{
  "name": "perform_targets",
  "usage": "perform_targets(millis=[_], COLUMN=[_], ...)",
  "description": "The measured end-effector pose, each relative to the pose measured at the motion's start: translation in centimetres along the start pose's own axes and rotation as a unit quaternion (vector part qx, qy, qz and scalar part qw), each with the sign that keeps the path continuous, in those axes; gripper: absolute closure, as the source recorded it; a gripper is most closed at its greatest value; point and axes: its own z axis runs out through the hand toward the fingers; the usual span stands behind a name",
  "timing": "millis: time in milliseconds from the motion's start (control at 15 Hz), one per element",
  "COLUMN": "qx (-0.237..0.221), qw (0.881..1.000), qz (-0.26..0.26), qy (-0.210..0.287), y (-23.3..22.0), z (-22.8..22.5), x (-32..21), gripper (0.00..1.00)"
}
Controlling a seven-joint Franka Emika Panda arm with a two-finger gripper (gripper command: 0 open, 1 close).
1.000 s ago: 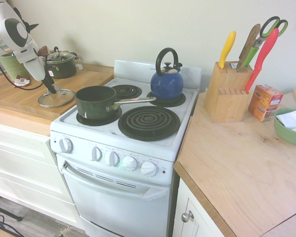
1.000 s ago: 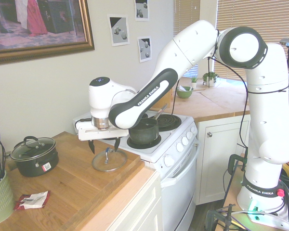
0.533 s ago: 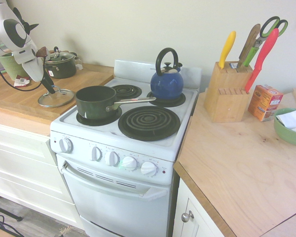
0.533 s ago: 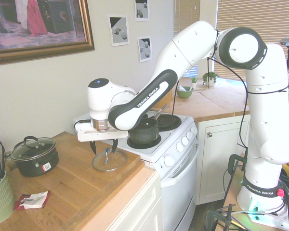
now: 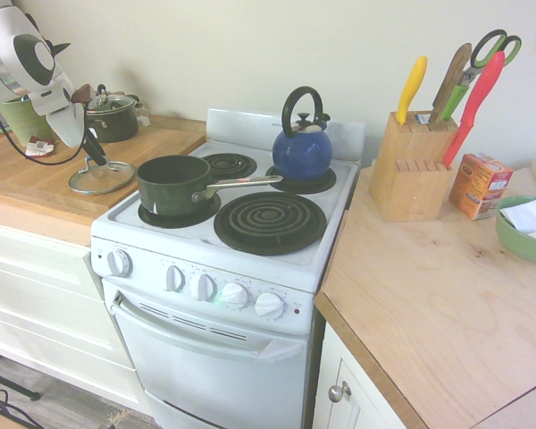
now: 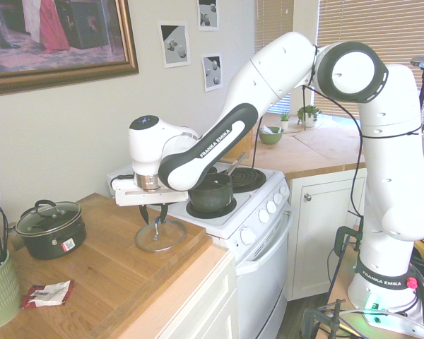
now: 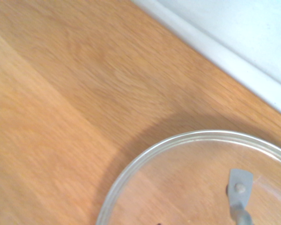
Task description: Cover the lid of the pot
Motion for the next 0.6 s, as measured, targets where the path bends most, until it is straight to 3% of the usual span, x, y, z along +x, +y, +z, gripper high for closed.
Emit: perform_targets(millis=[600], qx=[-0.003], qw=[1.0], qz=[0.001], qy=[-0.001], y=[0.04], z=[0.31], x=[-0.33], gripper=[1.0])
